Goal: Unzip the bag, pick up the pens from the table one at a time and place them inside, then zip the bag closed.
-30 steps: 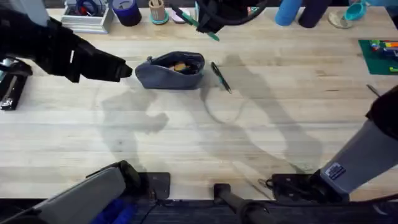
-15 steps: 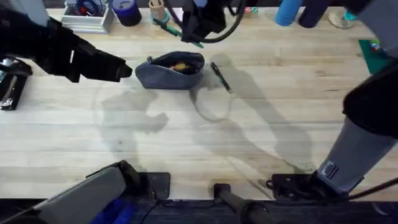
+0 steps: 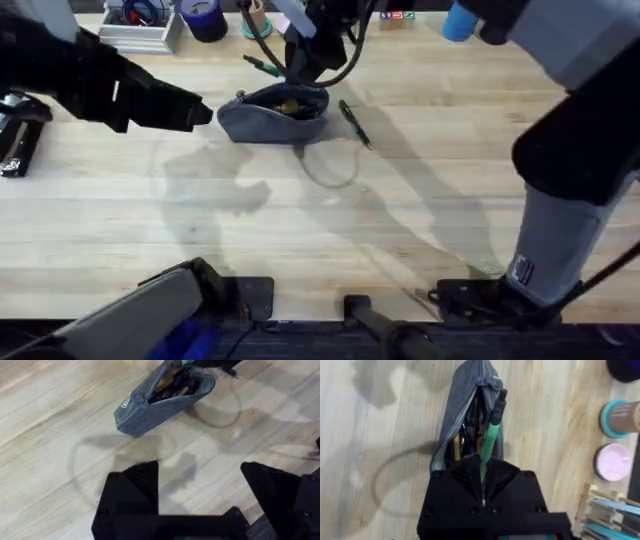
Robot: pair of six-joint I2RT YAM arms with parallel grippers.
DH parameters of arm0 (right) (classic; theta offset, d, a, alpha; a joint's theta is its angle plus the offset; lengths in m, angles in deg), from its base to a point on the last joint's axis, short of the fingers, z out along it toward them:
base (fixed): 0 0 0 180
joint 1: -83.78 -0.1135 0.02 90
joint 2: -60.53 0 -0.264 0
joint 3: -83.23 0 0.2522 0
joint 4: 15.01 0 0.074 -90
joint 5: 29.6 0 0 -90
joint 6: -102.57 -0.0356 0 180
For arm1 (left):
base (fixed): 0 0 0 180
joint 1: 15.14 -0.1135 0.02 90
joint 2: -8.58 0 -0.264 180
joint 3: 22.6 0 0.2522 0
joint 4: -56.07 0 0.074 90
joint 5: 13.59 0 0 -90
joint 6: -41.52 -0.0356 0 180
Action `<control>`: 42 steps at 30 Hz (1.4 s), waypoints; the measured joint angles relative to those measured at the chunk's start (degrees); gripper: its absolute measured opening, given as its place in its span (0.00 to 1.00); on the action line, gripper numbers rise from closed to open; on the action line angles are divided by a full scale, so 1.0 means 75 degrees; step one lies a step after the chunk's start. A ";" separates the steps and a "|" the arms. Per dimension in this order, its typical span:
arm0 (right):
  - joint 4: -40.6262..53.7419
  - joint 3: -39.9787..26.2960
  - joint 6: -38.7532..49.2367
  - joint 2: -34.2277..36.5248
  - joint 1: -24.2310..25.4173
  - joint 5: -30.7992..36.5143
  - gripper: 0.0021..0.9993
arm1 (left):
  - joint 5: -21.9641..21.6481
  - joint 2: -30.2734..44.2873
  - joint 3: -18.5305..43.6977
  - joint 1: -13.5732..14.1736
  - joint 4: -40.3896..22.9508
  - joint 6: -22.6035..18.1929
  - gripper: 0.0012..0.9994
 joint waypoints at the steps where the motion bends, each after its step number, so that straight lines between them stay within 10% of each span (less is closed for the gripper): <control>1: -0.0002 0.0000 0.0000 0.0065 0.0000 0.0000 0.03 | 0.0001 0.0000 0.0000 0.0000 0.0000 0.0000 1.00; 33: 0.0131 -0.0003 -0.0004 0.1307 -0.0015 -0.0224 0.04 | -0.0007 0.0000 0.0000 0.0000 0.0000 0.0000 1.00; 40: 0.0155 -0.0003 -0.0087 0.1307 -0.0015 -0.0226 0.95 | -0.0021 0.0000 0.0000 0.0000 0.0000 0.0000 1.00; 42: 0.0147 -0.0003 -0.0101 0.1309 -0.0015 -0.0227 0.99 | -0.0025 0.0000 0.0000 0.0000 0.0000 0.0000 1.00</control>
